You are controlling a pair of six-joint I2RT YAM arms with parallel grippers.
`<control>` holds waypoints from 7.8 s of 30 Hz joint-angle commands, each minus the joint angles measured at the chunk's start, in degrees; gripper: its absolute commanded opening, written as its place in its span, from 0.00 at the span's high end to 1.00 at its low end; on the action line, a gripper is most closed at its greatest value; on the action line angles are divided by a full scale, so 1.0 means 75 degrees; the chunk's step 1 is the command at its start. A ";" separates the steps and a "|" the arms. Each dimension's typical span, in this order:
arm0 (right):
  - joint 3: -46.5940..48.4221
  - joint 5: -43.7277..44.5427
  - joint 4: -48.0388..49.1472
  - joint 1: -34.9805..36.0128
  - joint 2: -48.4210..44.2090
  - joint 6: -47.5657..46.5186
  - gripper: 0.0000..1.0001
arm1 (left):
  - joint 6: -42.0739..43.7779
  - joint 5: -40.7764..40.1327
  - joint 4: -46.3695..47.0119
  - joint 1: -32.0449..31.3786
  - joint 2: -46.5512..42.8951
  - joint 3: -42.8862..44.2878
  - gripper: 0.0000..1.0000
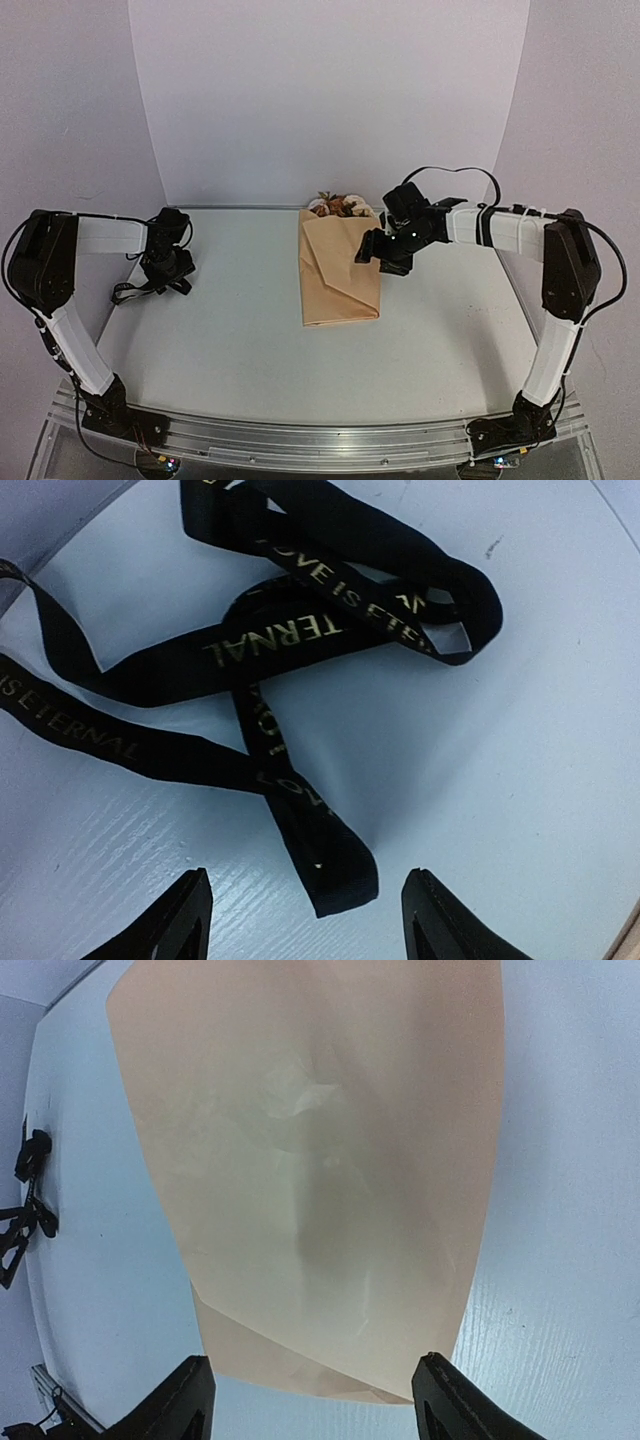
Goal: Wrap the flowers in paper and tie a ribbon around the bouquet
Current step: Pick up the ribbon from the corner of the board, then place the ribbon at the center of the board, then pick up the right side of the ribbon from the center of the board, then pick up the left side of the ribbon at the corner of the board, then straighten the ribbon from the ribbon, then place the ribbon at the center of the board, then pick up the folded bouquet from the center of the board.
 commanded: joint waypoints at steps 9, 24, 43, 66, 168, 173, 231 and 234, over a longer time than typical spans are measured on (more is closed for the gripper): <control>-0.0472 0.0313 -0.0011 -0.0029 -0.0738 -0.0054 0.29 | -0.0384 0.0096 0.0597 0.0421 0.0629 0.0394 0.40; -0.1726 0.0502 0.0670 0.0164 -0.1987 0.0205 0.31 | 0.0564 0.1241 0.1312 -0.1373 -0.2603 -0.1267 1.00; -0.2937 0.1987 0.1357 0.1951 -0.3221 0.1170 0.31 | 0.2776 0.5909 0.4287 -0.6279 -0.4138 -0.2191 0.87; 0.2749 0.1149 0.0354 0.4342 0.2019 0.0115 0.43 | 0.0489 0.1527 -0.0082 -0.1179 -0.5099 -0.2611 0.36; -0.1484 0.7159 -0.4054 -0.1663 -0.5478 0.0277 1.00 | 0.0349 -0.1886 -0.1154 0.0199 -0.3126 0.0175 1.00; -0.1383 0.7390 -0.4420 -0.1976 -0.5431 0.0265 1.00 | 0.0190 -0.2073 -0.1297 0.0195 -0.3606 -0.0357 1.00; -0.2598 0.0153 0.1604 -0.1095 -0.1544 0.0440 0.16 | 0.1921 0.5317 0.3601 -0.1906 0.1032 0.1689 0.00; -0.2399 -0.0090 0.1804 -0.1083 -0.1109 0.0382 0.14 | 0.2005 0.5719 0.3874 -0.1964 0.1576 0.2055 0.00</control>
